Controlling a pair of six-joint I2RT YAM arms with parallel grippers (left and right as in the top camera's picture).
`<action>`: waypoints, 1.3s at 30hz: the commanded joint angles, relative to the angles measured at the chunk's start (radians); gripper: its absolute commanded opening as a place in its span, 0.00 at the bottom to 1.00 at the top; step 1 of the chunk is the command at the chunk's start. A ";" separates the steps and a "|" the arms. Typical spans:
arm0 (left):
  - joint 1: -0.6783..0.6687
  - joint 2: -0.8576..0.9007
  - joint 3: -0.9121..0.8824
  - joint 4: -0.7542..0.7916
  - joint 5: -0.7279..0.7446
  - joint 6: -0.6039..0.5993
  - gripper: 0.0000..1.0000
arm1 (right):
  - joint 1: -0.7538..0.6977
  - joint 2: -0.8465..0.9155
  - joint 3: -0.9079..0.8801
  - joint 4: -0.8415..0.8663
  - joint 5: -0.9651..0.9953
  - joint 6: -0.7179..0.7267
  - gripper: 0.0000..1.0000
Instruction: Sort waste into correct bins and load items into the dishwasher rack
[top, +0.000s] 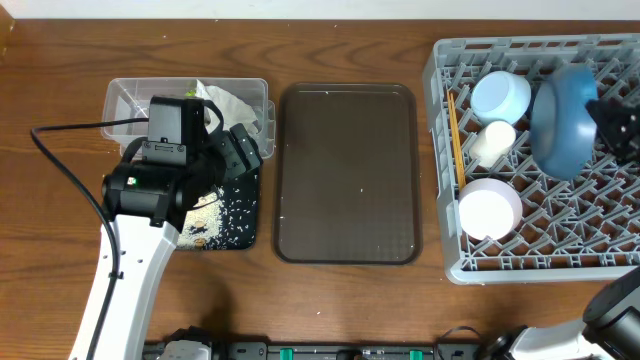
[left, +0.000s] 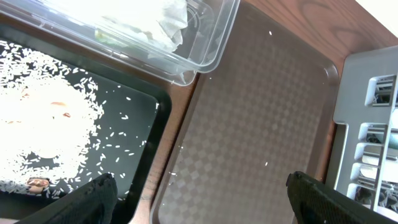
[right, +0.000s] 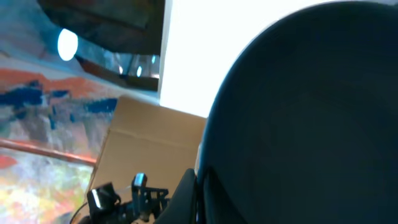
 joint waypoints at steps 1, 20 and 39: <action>0.005 0.006 0.021 -0.003 -0.006 0.007 0.90 | -0.042 -0.013 -0.073 0.000 -0.010 -0.041 0.01; 0.005 0.006 0.021 -0.003 -0.006 0.007 0.90 | -0.391 -0.013 -0.094 0.023 0.143 0.183 0.38; 0.005 0.006 0.021 -0.003 -0.006 0.007 0.90 | -0.150 -0.013 -0.094 0.016 0.443 -0.023 0.64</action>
